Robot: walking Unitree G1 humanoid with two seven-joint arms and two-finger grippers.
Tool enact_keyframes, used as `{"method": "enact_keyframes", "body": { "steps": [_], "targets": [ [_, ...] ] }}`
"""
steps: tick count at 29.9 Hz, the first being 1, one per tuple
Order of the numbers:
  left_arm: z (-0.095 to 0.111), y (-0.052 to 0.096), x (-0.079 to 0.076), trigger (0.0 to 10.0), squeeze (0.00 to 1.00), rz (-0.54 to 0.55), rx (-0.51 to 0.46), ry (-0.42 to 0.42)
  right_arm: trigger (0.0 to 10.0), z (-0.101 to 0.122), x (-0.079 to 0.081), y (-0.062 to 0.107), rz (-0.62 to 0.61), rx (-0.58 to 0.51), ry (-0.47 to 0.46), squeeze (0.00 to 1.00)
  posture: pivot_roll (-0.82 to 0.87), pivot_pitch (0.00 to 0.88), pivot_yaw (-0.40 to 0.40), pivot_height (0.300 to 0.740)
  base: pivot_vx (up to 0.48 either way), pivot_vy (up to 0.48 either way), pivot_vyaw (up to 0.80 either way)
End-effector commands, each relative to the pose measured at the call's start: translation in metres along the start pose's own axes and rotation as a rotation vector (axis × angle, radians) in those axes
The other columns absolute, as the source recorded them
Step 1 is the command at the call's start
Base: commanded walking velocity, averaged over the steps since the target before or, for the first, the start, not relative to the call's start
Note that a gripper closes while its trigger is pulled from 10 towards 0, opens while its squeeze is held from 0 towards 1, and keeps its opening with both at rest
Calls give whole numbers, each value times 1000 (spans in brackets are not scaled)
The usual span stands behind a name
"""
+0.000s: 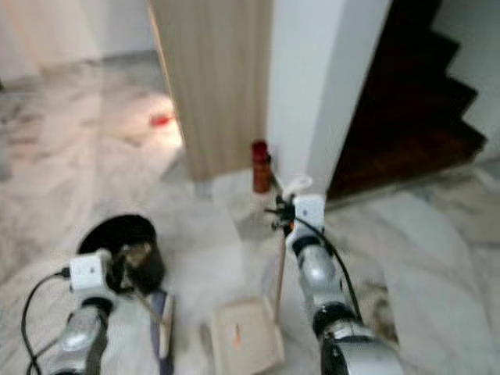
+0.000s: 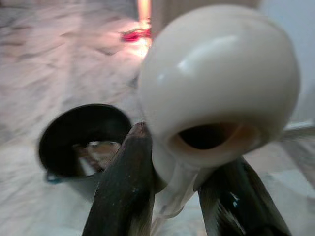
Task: Sweep floor
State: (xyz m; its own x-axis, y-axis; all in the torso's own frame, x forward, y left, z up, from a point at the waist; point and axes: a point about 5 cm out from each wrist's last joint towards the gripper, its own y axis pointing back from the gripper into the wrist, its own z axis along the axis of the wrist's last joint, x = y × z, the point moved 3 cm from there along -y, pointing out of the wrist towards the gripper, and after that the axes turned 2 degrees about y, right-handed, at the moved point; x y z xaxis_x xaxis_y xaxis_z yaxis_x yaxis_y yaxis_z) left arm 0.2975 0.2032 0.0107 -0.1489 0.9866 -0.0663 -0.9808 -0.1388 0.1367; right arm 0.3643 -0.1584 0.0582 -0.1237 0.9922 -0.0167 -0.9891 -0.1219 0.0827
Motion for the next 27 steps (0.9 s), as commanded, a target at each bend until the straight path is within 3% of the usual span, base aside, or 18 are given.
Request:
{"method": "enact_keyframes", "body": {
  "steps": [1,27],
  "targets": [
    [-9,4,-3,10000,0,-11,40,34,10000,13,12,-7,27,-49,-2,0,11,32,18,740,0,0,-788],
    [-1,4,-8,10000,0,-16,11,22,10000,7,11,-4,18,-30,0,0,5,19,21,740,0,-63,-787]
  ]
}}
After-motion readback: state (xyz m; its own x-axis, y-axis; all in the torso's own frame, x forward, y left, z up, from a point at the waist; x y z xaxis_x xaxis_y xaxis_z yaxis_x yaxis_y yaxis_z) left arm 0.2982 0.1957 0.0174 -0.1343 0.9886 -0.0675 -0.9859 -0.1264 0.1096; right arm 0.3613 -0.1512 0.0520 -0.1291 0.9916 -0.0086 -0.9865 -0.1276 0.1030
